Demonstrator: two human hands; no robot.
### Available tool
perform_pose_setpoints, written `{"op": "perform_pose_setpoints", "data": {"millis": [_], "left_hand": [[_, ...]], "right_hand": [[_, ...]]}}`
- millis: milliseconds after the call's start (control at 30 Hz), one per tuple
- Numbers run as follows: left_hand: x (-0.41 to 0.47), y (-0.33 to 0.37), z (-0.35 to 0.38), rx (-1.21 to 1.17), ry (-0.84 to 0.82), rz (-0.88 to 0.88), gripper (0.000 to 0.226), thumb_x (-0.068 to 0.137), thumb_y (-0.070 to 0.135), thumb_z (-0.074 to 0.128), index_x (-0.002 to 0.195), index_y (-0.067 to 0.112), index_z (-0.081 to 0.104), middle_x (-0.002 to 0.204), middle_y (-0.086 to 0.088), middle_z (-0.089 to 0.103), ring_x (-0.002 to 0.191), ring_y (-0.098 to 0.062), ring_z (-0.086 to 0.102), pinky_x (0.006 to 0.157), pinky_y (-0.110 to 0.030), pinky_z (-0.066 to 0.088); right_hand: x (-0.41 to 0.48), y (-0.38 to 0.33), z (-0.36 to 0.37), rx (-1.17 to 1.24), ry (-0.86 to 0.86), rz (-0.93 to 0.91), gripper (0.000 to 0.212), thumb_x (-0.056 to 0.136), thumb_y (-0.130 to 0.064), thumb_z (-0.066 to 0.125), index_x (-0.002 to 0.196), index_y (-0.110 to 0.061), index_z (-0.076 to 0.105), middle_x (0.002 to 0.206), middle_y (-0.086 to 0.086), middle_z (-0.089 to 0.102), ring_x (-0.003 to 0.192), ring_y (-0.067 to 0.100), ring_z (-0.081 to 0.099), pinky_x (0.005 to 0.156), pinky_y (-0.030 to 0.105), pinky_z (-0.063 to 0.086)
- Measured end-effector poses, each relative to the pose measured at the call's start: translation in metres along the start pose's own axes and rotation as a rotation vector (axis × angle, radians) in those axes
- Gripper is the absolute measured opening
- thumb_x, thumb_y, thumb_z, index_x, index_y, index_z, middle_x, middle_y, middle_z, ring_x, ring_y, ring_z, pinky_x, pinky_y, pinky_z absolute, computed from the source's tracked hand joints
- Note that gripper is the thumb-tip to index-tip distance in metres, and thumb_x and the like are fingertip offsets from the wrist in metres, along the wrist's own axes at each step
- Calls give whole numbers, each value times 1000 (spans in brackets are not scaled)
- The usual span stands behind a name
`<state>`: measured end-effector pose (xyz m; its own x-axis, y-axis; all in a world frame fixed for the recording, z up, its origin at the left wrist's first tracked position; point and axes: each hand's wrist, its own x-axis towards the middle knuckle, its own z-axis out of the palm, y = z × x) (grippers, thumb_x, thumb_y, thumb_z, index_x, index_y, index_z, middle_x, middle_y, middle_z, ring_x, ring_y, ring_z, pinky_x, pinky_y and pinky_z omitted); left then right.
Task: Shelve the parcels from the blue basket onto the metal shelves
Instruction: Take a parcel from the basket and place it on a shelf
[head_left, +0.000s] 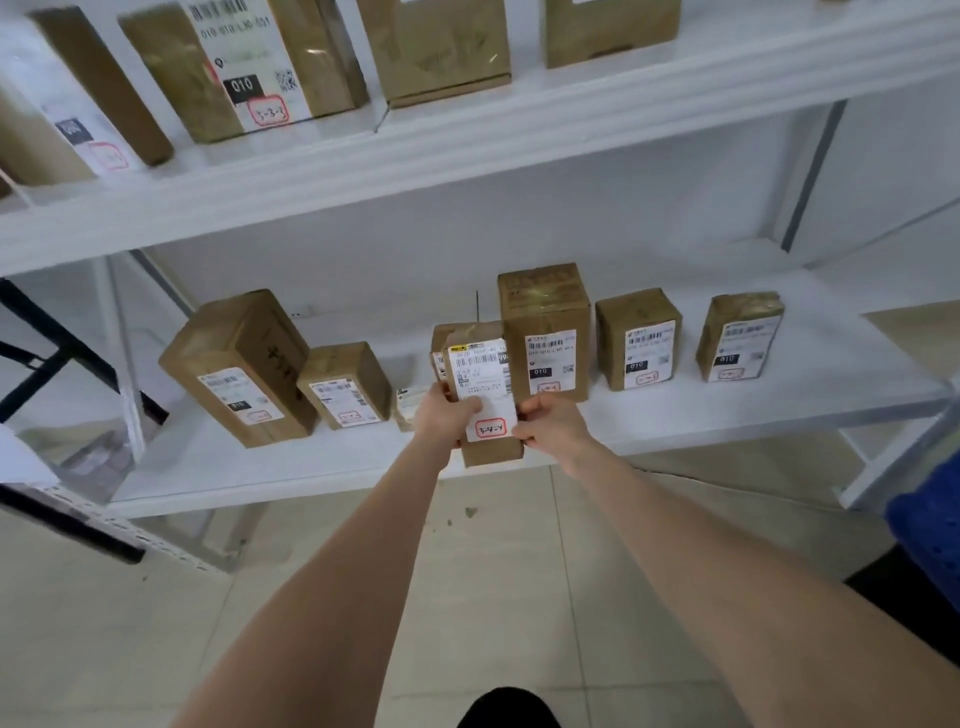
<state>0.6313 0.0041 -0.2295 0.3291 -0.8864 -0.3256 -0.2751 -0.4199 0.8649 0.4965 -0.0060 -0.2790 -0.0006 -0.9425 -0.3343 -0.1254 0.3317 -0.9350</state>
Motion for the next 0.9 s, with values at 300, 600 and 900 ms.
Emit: {"op": "perform_pose_setpoints", "data": {"millis": [300,600,900], "left_hand": [[22,-42,15,-77,51,159,39,88,8,62,124,11,47,119,-6,63,102,-25,65,76,-39,57],[41,-60,31,-38,112,185,39,88,9,61,123,11,43,119,-7,61,106,-26,63,86,-45,56],[60,-64,58,-40,43,177,34,88,9,61,116,16,43,119,-4,61,107,-26,62,88,-47,55]], "right_hand": [[21,41,7,8,15,-172,31,74,9,70,77,-19,58,100,7,69,98,26,66,89,45,55],[39,46,11,-87,22,-209,30,78,7,68,78,-20,55,99,6,67,100,25,64,93,43,53],[55,56,-5,-124,122,-197,23,83,1,68,84,-17,53,98,5,63,94,22,59,82,29,47]]}}
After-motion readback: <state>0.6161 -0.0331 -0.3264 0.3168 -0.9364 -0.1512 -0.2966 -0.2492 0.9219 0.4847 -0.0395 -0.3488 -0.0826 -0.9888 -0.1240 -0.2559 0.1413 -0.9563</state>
